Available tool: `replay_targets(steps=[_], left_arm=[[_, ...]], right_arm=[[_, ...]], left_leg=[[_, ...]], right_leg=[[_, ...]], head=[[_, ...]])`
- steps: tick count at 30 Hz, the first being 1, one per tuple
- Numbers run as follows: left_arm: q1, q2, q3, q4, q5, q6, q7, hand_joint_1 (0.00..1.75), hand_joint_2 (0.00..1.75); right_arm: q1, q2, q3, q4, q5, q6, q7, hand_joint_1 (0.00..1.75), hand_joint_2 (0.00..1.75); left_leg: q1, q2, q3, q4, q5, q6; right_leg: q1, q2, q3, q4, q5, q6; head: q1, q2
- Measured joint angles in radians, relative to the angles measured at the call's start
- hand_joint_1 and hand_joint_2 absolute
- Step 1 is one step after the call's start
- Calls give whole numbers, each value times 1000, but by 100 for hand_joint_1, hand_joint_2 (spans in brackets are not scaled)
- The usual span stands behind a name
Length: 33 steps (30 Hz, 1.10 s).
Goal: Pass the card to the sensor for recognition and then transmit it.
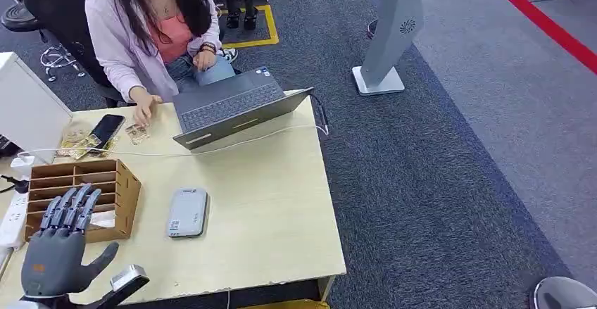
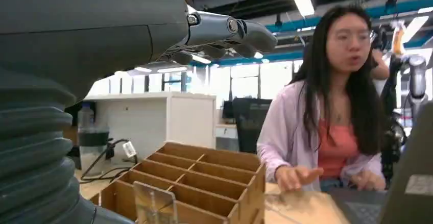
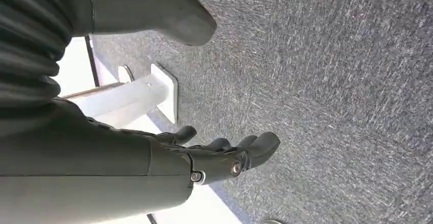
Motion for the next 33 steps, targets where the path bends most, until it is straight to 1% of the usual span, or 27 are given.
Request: replay_targets(steps=[2,6,15,19,23,33], left_arm=[[-1,8,10,0,4,-31,8,0,175],[-8,16,19,2,0,-71,17,0,175],[-19,24,26,10,-7,-117,35,0,175],[-21,28,34,14,-11,-148,64,0,175],[-23,30,44,19,-16,-165,85,0,175],[-52,40,81,66,-9,-218,121,0,175]], right_arm=[[0,0,-4,0,1,0,-2,0,175],[0,0,-9,0,4,1,-3,0,175],[0,2,-13,0,7,2,-10,0,175],[0,2,-13,0,10,3,-11,0,175],[0,2,-14,0,11,6,-11,0,175],[-1,2,-14,0,30,18,-14,0,175]], left_leg=[[0,0,0,0,0,0],[0,0,0,0,0,0],[0,0,0,0,0,0],[0,0,0,0,0,0],[0,0,0,0,0,0],[0,0,0,0,0,0]], right_leg=[[0,0,0,0,0,0],[0,0,0,0,0,0],[0,0,0,0,0,0],[0,0,0,0,0,0],[0,0,0,0,0,0],[0,0,0,0,0,0]], head=[[0,0],[0,0],[0,0],[0,0],[0,0],[0,0]])
